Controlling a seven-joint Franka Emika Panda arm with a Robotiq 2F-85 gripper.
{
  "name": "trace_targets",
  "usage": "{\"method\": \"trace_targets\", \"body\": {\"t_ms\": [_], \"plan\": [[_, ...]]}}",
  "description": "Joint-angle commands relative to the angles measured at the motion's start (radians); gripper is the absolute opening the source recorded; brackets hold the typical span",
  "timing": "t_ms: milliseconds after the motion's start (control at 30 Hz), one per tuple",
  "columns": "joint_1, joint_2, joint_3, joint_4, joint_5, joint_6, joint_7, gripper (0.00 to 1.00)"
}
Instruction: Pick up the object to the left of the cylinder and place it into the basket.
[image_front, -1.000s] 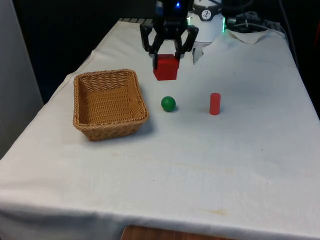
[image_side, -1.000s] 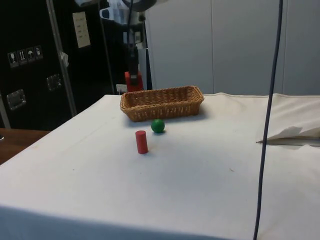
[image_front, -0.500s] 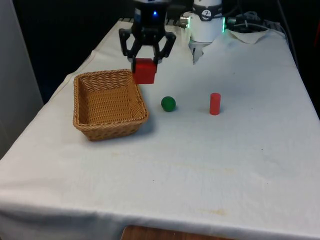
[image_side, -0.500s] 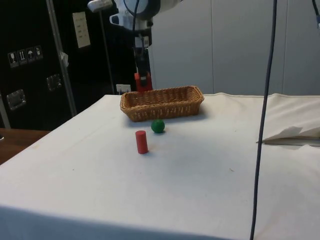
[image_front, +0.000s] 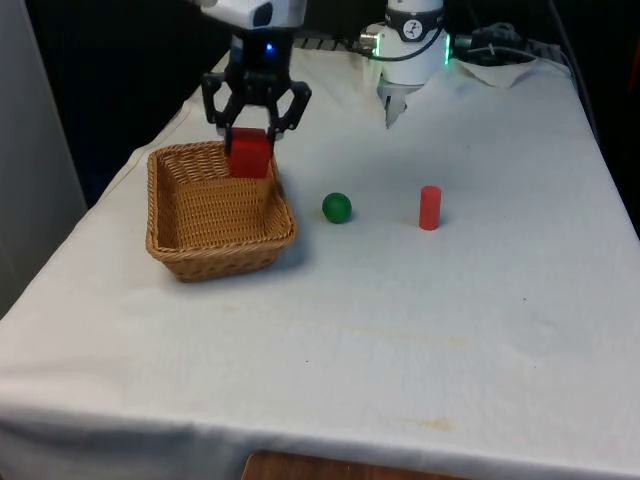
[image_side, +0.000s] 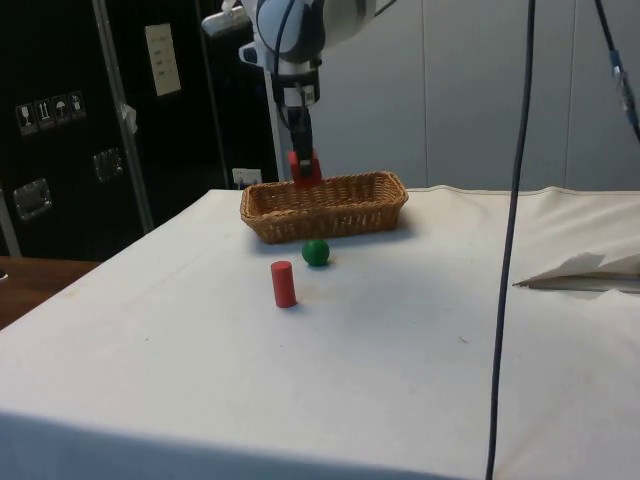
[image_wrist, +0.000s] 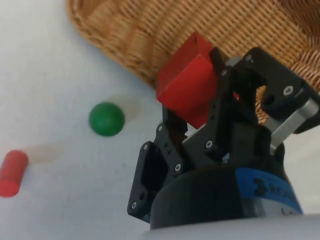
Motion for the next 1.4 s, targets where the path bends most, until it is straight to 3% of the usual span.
{"method": "trace_targets", "body": {"t_ms": [0,133,167,200,400,433,467,633,667,700,867,933,967,1000,1200,1233,1267,1300,1367], "plan": [[-0.015,0.010,0.006,0.005,0.012,0.012,-0.017,0.02],[-0.025,0.035,-0.001,0.005,0.038,0.038,-0.044,0.02],[-0.010,0.035,-0.014,0.005,0.029,0.021,-0.030,0.02],[-0.027,0.042,-0.003,0.005,0.048,0.045,-0.052,0.02],[-0.040,0.096,-0.015,0.009,0.135,0.098,-0.122,0.02],[-0.026,0.107,-0.032,0.006,0.144,0.095,-0.123,0.02],[-0.044,0.110,-0.017,0.011,0.160,0.113,-0.141,0.02],[-0.056,0.142,-0.017,0.016,0.222,0.145,-0.186,0.02],[-0.036,0.141,-0.035,0.010,0.207,0.127,-0.168,0.02],[-0.060,0.155,-0.017,0.020,0.248,0.155,-0.204,0.02],[-0.070,0.185,-0.012,0.028,0.324,0.169,-0.254,0.02],[-0.072,0.199,-0.011,0.034,0.373,0.168,-0.286,0.02],[-0.051,0.208,-0.035,0.029,0.359,0.156,-0.268,0.02],[-0.073,0.204,-0.010,0.035,0.391,0.168,-0.297,0.02],[-0.072,0.223,-0.013,0.042,0.482,0.161,-0.358,0.02],[-0.068,0.228,-0.016,0.042,0.505,0.157,-0.372,0.02],[-0.053,0.235,-0.033,0.036,0.497,0.152,-0.360,0.02],[-0.066,0.229,-0.017,0.042,0.514,0.156,-0.376,0.02],[-0.068,0.232,-0.014,0.042,0.531,0.151,-0.385,0.02]]}}
